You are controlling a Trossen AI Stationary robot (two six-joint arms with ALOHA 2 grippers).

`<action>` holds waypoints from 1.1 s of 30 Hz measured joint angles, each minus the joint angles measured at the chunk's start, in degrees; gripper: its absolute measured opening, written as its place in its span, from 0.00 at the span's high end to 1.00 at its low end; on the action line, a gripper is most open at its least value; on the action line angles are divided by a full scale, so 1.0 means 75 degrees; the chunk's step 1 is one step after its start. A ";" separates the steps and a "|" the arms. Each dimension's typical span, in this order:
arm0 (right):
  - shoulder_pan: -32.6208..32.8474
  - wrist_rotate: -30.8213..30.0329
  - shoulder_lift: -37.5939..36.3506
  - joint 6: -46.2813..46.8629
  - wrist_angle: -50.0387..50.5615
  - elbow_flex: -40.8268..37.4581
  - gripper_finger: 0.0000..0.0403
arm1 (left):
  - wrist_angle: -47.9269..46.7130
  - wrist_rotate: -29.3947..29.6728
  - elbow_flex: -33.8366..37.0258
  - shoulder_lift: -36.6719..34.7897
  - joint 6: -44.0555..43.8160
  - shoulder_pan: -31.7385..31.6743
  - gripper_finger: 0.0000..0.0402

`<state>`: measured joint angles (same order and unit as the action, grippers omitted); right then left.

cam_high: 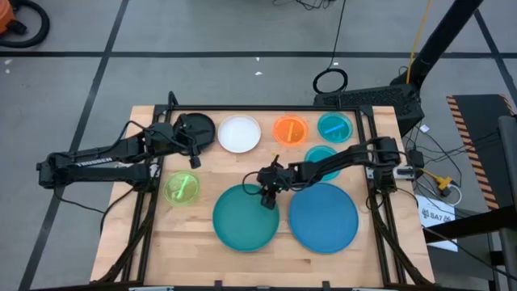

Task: Stack plastic plates
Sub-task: Stack the green plate on top of the blue plate

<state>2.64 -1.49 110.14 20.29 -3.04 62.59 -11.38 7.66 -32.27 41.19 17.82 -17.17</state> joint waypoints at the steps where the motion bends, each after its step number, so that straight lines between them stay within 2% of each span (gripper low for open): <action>1: 0.0010 0.0002 0.0064 -0.0002 -0.0055 -0.0004 0.59 | 0.0000 0.0000 0.0000 0.0000 0.0000 -0.0003 0.58; 6: 0.0014 0.0223 0.0097 0.0004 -0.0277 -0.0002 0.67 | -0.0003 0.0000 0.0000 0.0002 0.0000 -0.0002 0.58; 12: 0.0000 0.0426 0.0097 0.0096 -0.0382 -0.0003 0.92 | 0.0000 0.0000 0.0000 0.0001 -0.0003 -0.0003 0.58; 14: -0.0003 0.0531 0.0084 0.0136 -0.0431 0.0004 0.97 | 0.0000 0.0000 0.0000 0.0000 -0.0003 -0.0001 0.58; 20: -0.0143 0.1013 0.0085 0.0443 -0.0425 0.0005 0.97 | 0.0000 0.0000 0.0000 0.0001 -0.0010 -0.0003 0.58; 27: -0.0206 0.1212 0.0009 0.0428 -0.0458 0.0005 0.99 | 0.0000 0.0000 0.0000 0.0002 -0.0047 0.0000 0.58; 33: -0.0254 0.1399 -0.0436 0.0205 -0.0315 0.0017 0.99 | 0.0000 -0.0001 0.0000 0.0001 -0.0047 0.0000 0.58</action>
<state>0.73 9.00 106.88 21.83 -5.41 62.72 -11.38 7.65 -32.27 41.20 17.47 -17.17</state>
